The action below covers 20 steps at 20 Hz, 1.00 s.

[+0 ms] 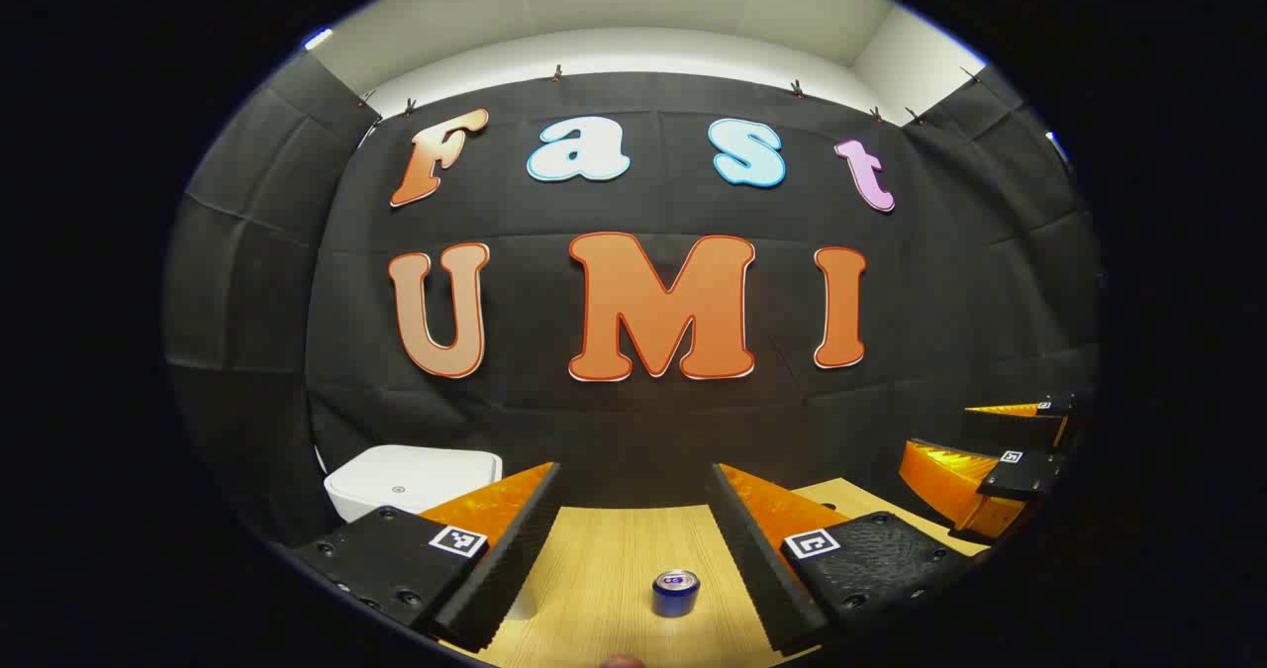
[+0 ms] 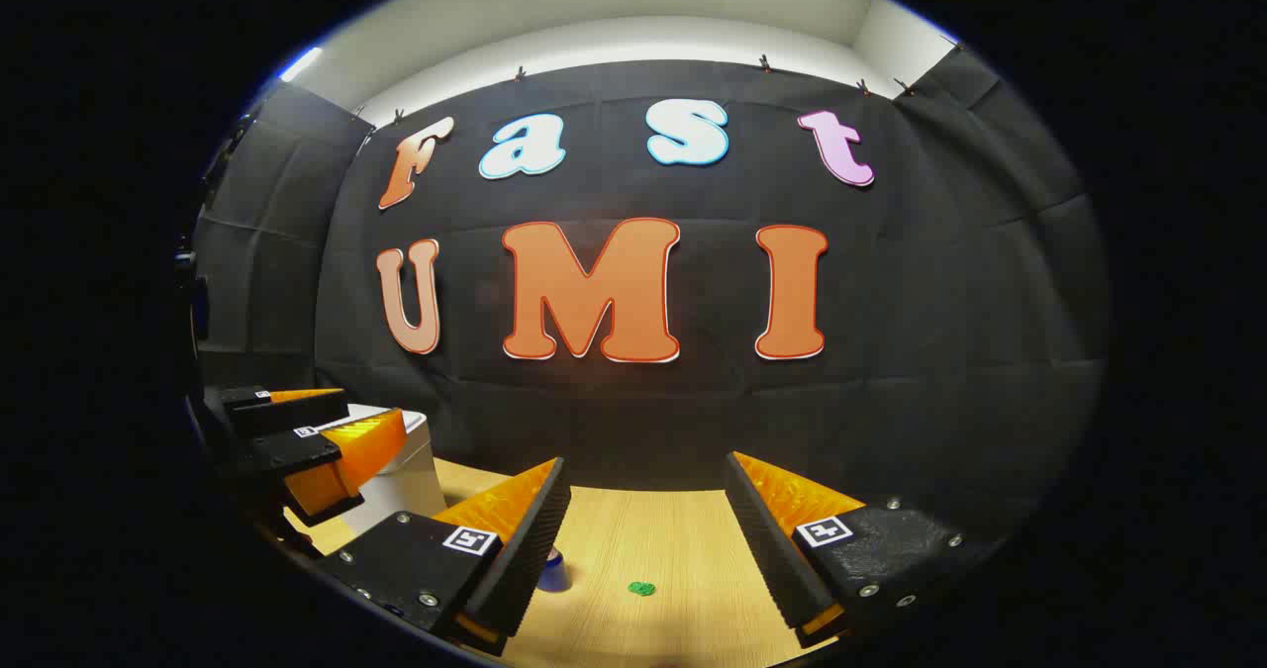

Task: Press the lid of the desktop garbage bin to open it, pick up the crumpled paper on the desktop and throw it into the bin, then pick up the pop can on the desktop and drop it into the bin, and finally close the garbage bin lid.

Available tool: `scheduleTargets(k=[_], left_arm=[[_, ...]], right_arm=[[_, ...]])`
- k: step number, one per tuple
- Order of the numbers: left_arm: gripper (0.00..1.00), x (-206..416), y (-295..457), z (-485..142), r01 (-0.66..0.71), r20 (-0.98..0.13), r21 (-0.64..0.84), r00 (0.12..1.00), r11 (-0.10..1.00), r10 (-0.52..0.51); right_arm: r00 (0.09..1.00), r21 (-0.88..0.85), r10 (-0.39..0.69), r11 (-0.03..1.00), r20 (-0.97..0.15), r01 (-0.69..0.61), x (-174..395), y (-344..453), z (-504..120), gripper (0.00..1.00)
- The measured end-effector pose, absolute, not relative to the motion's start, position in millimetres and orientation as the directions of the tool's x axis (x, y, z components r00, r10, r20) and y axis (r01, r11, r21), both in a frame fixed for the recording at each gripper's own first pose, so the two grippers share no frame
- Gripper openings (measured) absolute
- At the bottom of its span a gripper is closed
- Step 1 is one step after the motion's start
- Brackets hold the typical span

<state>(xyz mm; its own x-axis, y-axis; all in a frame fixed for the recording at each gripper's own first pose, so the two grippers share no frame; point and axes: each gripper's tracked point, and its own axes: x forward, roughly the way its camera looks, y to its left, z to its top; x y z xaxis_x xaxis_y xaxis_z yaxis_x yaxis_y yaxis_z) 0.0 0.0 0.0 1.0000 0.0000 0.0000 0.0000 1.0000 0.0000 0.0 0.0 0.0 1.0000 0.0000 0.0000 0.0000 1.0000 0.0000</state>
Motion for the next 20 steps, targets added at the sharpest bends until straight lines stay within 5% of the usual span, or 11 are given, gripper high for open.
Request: scheduleTargets(k=[20], left_arm=[[0.94,4.9,13.9,-5.6,-0.014,-0.009,-0.008,1.000,1.000,0.014]], right_arm=[[0.997,-0.028,-0.070,0.997,-0.021,0.069,8.9,-2.7,-4.1,0.94]])
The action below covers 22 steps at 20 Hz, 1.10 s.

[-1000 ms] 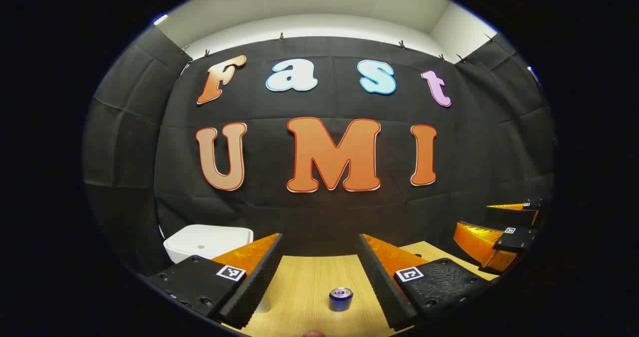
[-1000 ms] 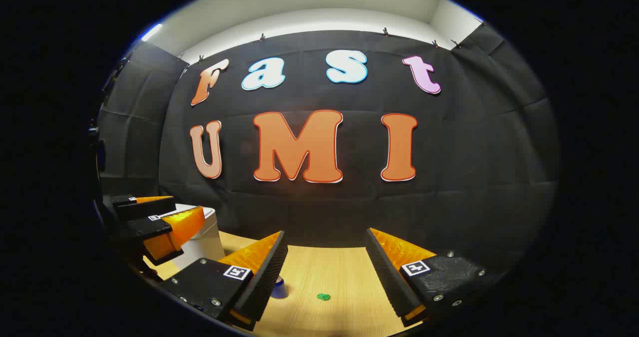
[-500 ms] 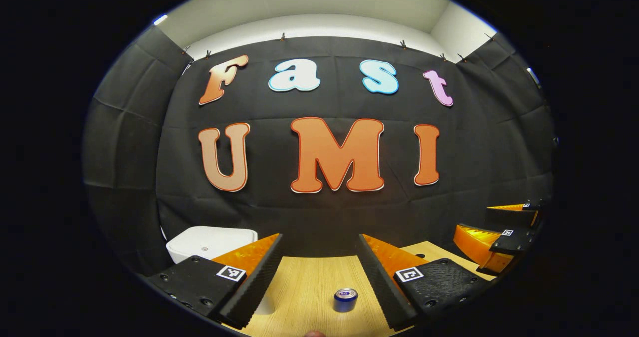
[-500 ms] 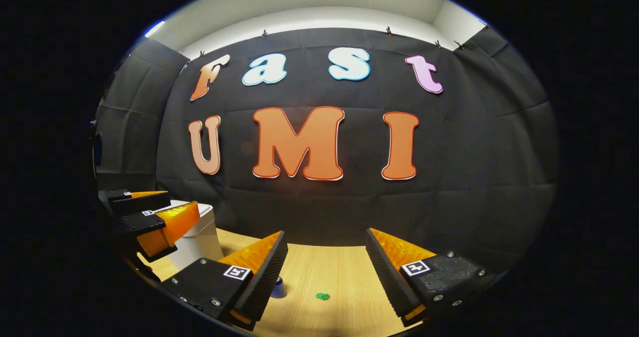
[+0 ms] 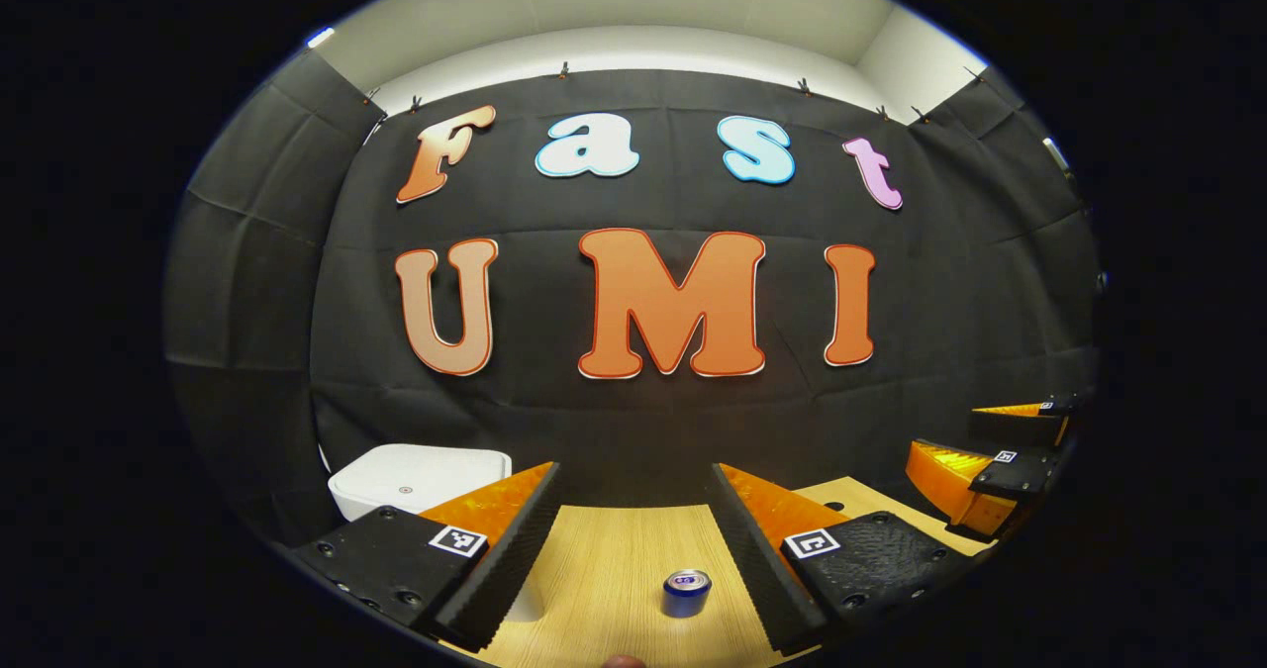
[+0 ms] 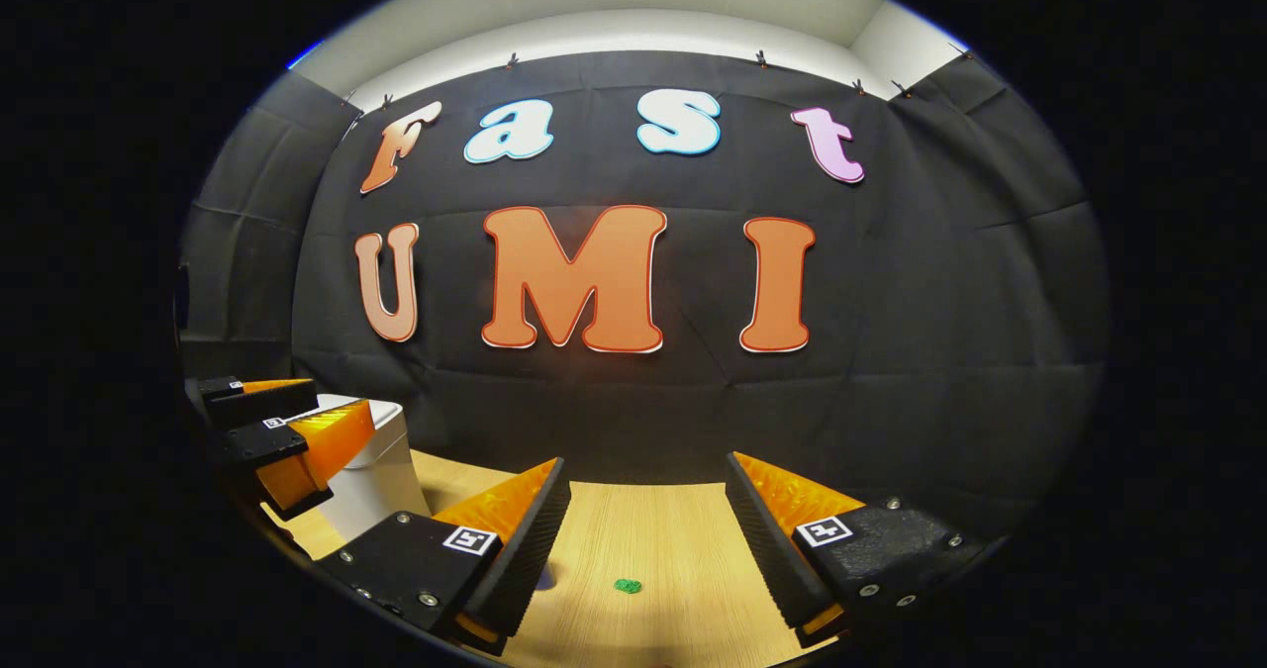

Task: Press the lid of the desktop garbage bin to open it, pick up the crumpled paper on the desktop and throw it into the bin, then pick up the pop can on the desktop and drop it into the bin, and finally close the garbage bin lid.

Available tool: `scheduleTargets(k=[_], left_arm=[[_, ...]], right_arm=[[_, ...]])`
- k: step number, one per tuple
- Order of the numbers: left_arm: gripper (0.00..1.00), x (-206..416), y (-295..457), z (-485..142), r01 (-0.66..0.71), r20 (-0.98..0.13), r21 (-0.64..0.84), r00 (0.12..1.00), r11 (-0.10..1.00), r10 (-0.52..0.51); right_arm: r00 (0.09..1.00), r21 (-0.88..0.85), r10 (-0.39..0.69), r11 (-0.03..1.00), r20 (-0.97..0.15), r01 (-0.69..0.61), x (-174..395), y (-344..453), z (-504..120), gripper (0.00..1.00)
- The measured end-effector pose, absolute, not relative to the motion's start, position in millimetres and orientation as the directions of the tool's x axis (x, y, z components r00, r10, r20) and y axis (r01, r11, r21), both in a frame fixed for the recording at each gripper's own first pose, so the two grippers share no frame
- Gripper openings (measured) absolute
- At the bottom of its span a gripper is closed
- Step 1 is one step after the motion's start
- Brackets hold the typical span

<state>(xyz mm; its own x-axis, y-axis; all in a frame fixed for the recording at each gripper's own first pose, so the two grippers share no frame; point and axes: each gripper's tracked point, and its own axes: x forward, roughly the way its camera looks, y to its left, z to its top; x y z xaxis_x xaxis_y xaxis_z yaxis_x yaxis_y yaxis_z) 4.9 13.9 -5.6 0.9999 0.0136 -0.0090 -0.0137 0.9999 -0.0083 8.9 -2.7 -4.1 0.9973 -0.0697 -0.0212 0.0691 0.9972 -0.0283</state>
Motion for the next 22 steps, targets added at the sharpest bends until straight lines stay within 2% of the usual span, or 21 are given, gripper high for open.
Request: scheduleTargets(k=[14,22], left_arm=[[0.93,-1.1,25.3,-2.4,-0.027,-0.007,0.007,1.000,1.000,0.027],[0.93,-5.7,53.9,0.8,-0.089,-0.005,0.015,0.996,0.996,0.089]], right_arm=[[0.997,-0.042,-0.064,0.997,-0.042,0.062,6.2,4.5,-9.1,0.94],[0.997,-0.042,-0.055,0.998,-0.057,0.052,8.7,9.8,-13.1,0.94]])
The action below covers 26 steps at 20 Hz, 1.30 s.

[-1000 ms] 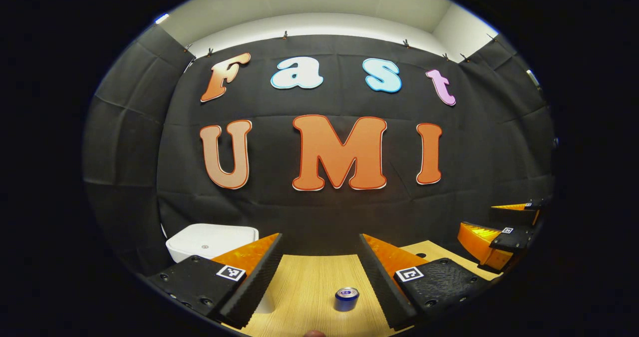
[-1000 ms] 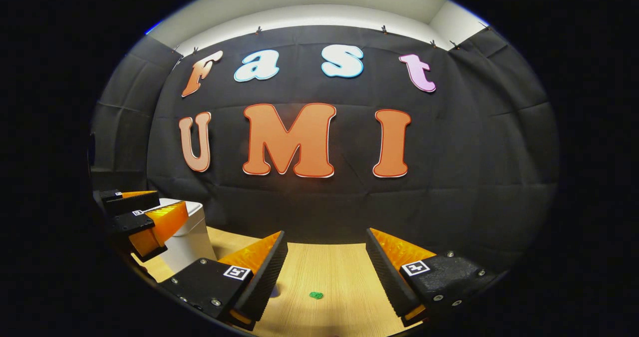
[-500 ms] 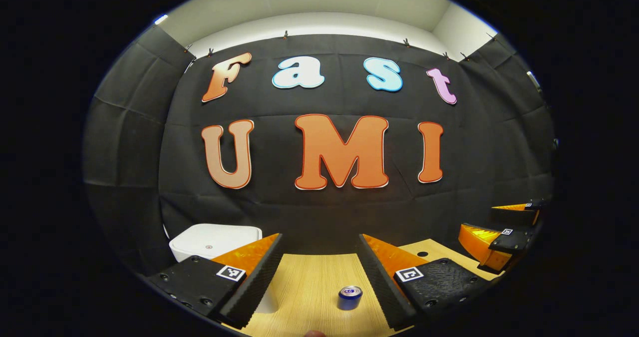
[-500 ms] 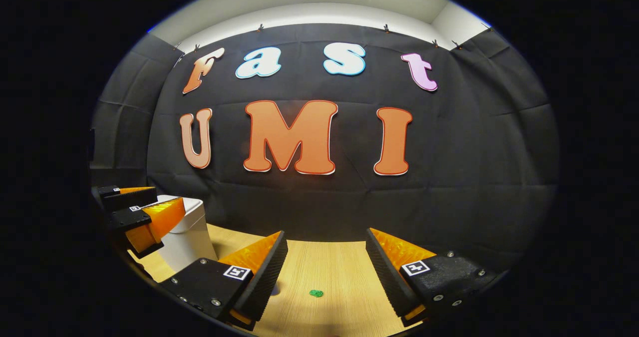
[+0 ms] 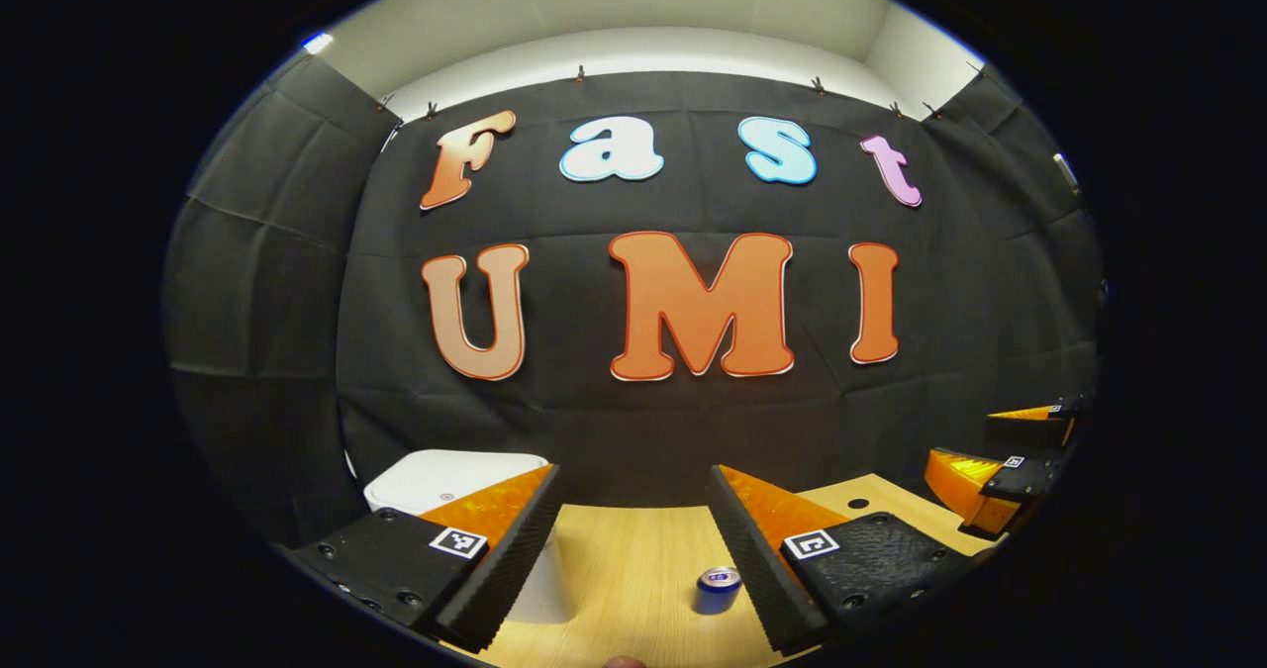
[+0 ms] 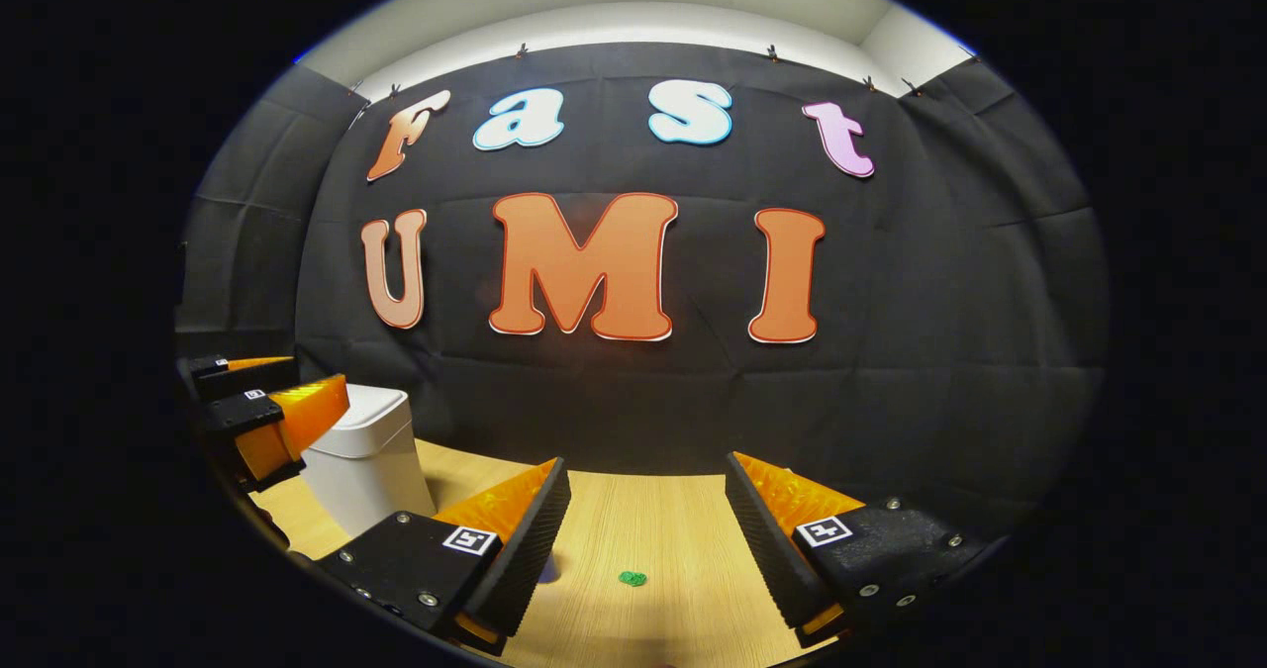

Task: Press the lid of the desktop garbage bin to open it, pick up the crumpled paper on the desktop and throw it into the bin, then pick up the pop can on the desktop and drop it into the bin, and finally close the garbage bin lid.

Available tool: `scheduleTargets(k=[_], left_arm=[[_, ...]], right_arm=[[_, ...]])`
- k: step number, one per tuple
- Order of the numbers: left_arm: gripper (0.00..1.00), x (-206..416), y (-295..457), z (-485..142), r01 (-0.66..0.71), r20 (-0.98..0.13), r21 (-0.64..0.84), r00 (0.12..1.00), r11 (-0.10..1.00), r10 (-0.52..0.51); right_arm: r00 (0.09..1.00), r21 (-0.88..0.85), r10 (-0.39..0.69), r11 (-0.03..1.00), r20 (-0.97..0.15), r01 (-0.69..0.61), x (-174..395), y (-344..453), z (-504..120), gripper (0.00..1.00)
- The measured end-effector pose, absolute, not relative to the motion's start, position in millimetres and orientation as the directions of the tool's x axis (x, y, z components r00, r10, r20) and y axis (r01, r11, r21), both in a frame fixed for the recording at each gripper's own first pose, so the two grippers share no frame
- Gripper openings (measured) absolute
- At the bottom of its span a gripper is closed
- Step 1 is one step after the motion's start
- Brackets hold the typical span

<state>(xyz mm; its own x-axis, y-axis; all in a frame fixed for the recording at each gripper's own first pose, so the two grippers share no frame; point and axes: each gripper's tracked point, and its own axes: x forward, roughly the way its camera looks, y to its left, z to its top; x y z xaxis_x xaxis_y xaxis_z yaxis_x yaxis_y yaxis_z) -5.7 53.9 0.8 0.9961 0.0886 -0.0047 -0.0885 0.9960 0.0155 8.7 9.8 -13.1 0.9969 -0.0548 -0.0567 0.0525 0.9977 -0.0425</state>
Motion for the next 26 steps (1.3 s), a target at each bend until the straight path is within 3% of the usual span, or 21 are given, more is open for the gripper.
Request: scheduleTargets(k=[18,20,24,26], left_arm=[[0.92,3.0,219.7,15.6,-0.350,-0.003,0.077,0.936,0.933,0.352],[0.84,11.8,226.3,15.9,-0.340,0.001,0.094,0.940,0.936,0.341],[0.44,33.4,243.9,17.3,-0.325,-0.013,0.078,0.945,0.942,0.327],[0.32,45.0,250.2,6.8,-0.314,-0.048,0.038,0.948,0.949,0.316]], right_arm=[[0.995,-0.050,-0.035,0.998,-0.088,0.031,11.4,29.8,-25.7,0.94],[0.995,-0.049,-0.038,0.998,-0.094,0.034,11.5,29.7,-27.8,0.94],[0.994,-0.055,-0.053,0.997,-0.098,0.048,10.9,26.8,-29.4,0.94],[0.993,-0.056,-0.058,0.997,-0.101,0.052,11.9,26.3,-30.4,0.94]])
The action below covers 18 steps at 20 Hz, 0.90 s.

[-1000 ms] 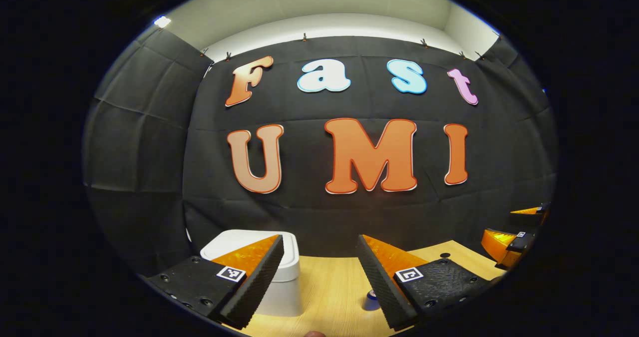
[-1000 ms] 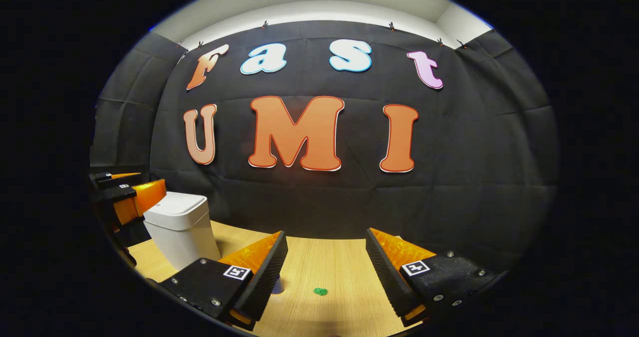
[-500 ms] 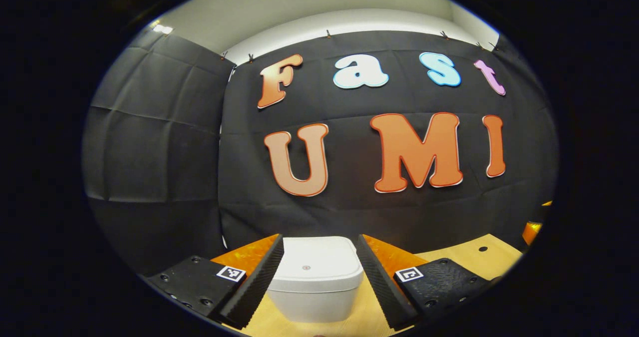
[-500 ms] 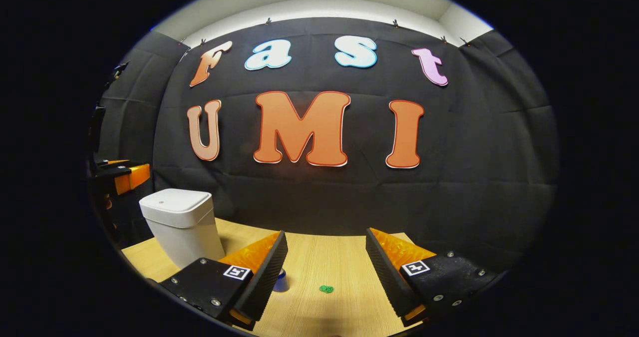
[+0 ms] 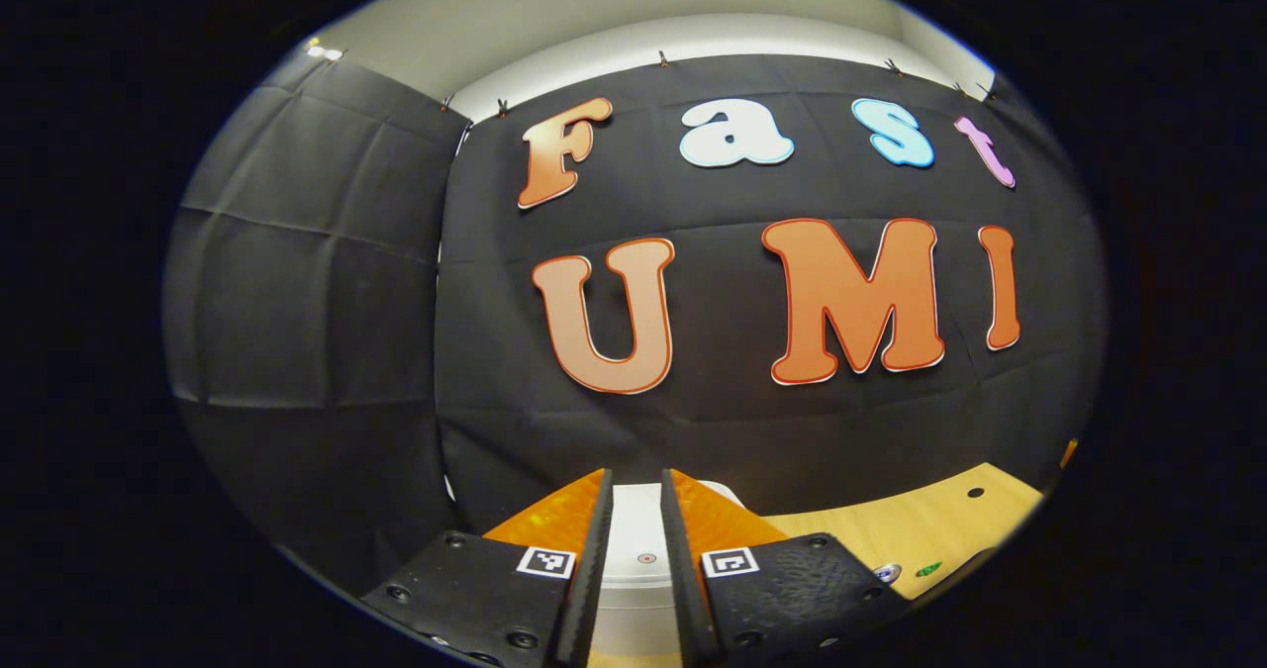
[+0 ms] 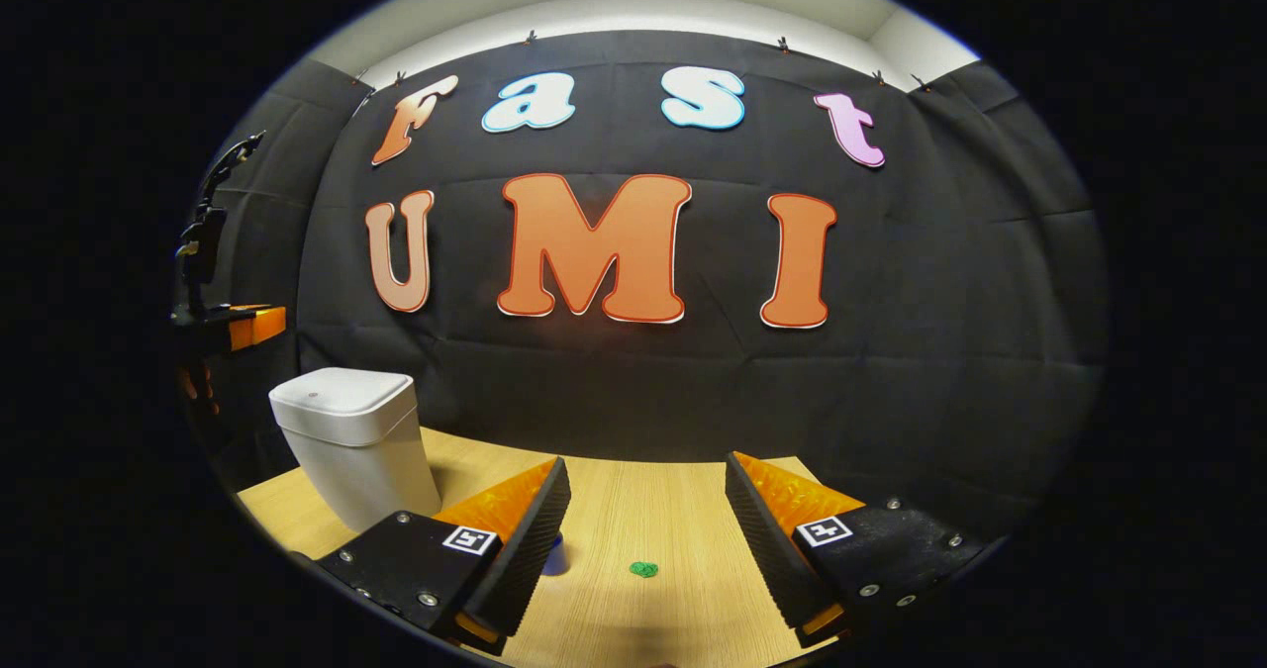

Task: Press the lid of the desktop garbage bin to open it, pick up the crumpled paper on the desktop and throw it into the bin, then pick up the pop can on the desktop and drop it into the bin, and finally close the garbage bin lid.

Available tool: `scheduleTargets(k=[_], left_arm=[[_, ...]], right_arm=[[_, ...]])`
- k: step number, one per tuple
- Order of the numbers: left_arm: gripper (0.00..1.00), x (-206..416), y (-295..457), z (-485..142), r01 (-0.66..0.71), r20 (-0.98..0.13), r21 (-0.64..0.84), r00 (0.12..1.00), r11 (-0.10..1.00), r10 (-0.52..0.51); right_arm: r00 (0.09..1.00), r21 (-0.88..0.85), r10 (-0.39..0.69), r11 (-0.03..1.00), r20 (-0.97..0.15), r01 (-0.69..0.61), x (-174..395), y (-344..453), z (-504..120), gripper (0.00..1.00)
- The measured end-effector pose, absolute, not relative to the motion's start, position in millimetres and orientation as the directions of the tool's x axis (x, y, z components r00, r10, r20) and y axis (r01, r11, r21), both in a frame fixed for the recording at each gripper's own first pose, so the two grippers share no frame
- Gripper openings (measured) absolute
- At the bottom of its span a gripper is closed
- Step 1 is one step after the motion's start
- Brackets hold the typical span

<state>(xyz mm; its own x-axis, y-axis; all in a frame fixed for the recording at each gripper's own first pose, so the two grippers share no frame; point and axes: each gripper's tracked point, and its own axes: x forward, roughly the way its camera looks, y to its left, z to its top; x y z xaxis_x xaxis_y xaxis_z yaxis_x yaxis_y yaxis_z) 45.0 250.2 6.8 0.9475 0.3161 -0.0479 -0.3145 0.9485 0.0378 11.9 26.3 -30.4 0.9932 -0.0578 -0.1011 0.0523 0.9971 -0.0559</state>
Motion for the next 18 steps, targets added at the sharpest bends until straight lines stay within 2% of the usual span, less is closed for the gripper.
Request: scheduleTargets(k=[2,3,9,18], left_arm=[[0.15,53.6,270.6,-1.7,-0.340,-0.091,-0.001,0.937,0.940,0.339],[0.01,57.3,276.8,-9.1,-0.344,-0.125,-0.018,0.932,0.939,0.340],[0.00,70.7,275.2,-44.6,-0.261,-0.285,-0.053,0.929,0.964,0.236],[0.00,81.9,261.5,-98.3,-0.240,-0.467,-0.120,0.870,0.963,0.159]], right_arm=[[0.992,-0.059,-0.062,0.997,-0.107,0.056,11.7,25.5,-33.0,0.94],[0.992,-0.060,-0.064,0.997,-0.110,0.057,12.0,24.4,-34.7,0.94],[0.990,-0.053,-0.064,0.997,-0.127,0.058,12.4,24.0,-41.6,0.94],[0.988,-0.056,-0.060,0.997,-0.139,0.053,12.7,23.3,-46.5,0.94]])
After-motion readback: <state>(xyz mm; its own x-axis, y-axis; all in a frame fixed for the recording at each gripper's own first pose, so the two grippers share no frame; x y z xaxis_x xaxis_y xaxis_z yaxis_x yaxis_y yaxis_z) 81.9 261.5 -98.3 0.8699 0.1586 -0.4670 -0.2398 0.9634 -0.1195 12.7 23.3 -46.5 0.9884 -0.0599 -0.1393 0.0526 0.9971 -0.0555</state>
